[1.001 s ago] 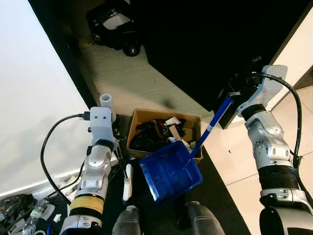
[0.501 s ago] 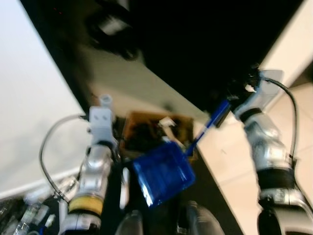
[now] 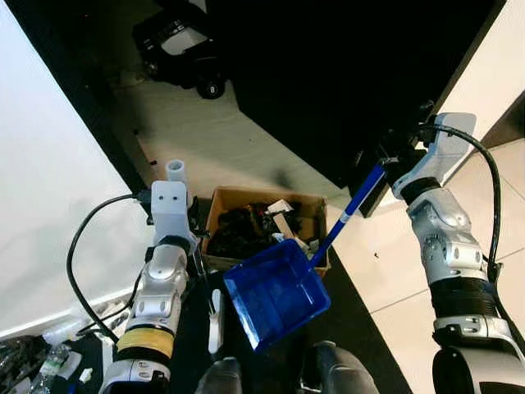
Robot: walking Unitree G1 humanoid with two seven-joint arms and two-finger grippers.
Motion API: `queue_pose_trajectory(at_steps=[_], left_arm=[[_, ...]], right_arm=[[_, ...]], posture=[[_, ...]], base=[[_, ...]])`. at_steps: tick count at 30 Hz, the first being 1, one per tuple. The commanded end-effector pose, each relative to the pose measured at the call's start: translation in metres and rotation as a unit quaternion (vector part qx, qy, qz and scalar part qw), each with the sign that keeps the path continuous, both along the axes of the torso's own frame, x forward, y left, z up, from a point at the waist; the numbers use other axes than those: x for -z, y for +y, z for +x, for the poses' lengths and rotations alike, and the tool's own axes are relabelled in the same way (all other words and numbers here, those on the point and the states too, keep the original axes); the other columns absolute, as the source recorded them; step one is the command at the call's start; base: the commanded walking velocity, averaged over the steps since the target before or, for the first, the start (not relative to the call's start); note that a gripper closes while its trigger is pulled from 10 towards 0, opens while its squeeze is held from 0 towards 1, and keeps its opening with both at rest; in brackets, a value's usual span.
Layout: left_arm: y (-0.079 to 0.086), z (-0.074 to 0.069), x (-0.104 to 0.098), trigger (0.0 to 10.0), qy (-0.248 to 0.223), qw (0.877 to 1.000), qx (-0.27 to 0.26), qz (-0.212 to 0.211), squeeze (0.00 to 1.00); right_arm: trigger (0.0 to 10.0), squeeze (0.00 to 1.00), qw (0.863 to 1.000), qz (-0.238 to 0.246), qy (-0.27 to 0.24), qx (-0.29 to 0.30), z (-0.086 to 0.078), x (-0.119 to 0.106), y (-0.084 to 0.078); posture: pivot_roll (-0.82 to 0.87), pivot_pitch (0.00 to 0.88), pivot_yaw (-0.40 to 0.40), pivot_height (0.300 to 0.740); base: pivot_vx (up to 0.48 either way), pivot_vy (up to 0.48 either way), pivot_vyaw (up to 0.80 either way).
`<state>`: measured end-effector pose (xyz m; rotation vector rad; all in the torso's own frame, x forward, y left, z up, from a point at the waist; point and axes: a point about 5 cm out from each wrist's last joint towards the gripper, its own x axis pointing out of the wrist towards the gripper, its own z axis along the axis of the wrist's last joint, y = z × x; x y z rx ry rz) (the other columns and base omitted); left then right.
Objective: Sweep floor
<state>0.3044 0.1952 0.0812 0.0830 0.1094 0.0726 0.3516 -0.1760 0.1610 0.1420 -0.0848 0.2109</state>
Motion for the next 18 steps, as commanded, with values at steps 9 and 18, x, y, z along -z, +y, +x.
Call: queue_pose_trajectory(at_steps=[9,18], left_arm=[[0.007,0.002,-0.001,10.0,0.004,0.999,-0.029,0.014,0.00],[0.005,0.002,0.002,10.0,0.015,0.999,-0.029,0.005,0.00]], right_arm=[[10.0,0.00,0.986,-0.002,0.148,-0.081,-0.018,0.061,0.037],[10.0,0.00,0.986,-0.002,0.146,-0.076,-0.016,0.059,0.037]], posture=[[0.00,0.115,-0.039,0.740],[0.00,0.116,-0.037,0.740]], base=[[0.000,0.000,0.00],[0.000,0.000,0.00]])
